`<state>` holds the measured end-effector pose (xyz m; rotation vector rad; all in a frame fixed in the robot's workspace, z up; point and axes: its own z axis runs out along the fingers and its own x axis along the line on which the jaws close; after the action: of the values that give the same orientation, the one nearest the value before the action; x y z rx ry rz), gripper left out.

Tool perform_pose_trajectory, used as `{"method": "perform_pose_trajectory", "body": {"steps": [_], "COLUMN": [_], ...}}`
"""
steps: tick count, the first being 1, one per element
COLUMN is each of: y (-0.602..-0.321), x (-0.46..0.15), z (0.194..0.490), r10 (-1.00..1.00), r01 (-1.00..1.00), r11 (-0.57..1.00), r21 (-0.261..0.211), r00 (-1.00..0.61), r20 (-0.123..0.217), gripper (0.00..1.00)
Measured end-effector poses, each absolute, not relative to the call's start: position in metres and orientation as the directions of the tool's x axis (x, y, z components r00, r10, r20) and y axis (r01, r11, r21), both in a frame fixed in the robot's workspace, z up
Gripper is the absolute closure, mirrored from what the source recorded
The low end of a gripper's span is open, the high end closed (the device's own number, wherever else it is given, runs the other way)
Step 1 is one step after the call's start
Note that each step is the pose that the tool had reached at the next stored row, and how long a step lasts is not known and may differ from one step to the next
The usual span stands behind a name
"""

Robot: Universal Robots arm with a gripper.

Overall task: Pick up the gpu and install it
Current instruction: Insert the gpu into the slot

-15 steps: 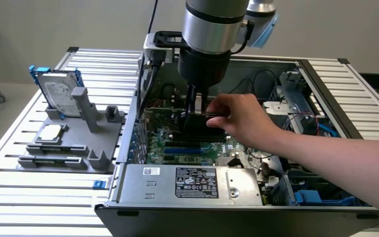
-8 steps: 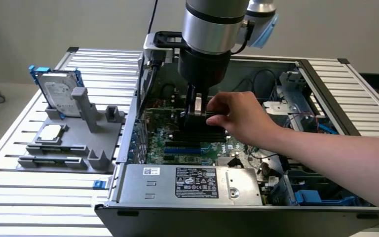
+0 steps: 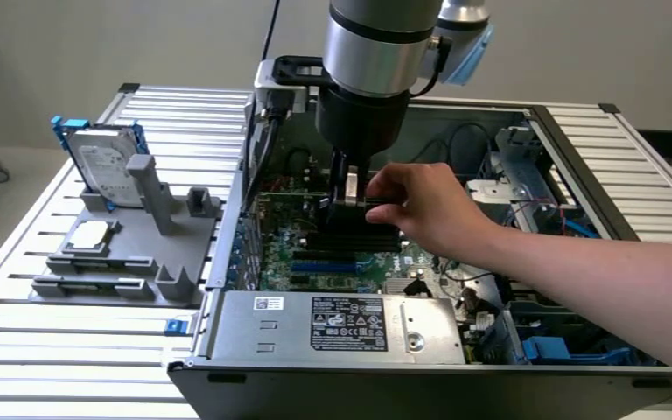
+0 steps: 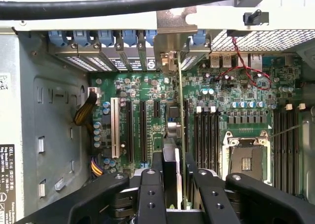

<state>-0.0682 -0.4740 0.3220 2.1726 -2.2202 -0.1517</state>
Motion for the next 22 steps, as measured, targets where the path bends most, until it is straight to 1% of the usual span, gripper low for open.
{"method": "perform_pose_trajectory", "body": {"steps": [22], "y": [-0.4777], "x": [-0.0682], "z": [0.322], "r10": [-0.999], "r01": [-0.996], "r11": [0.019], "r21": [0.092], "r00": [-0.024], "r20": [-0.046], "gripper": [0.73]}}
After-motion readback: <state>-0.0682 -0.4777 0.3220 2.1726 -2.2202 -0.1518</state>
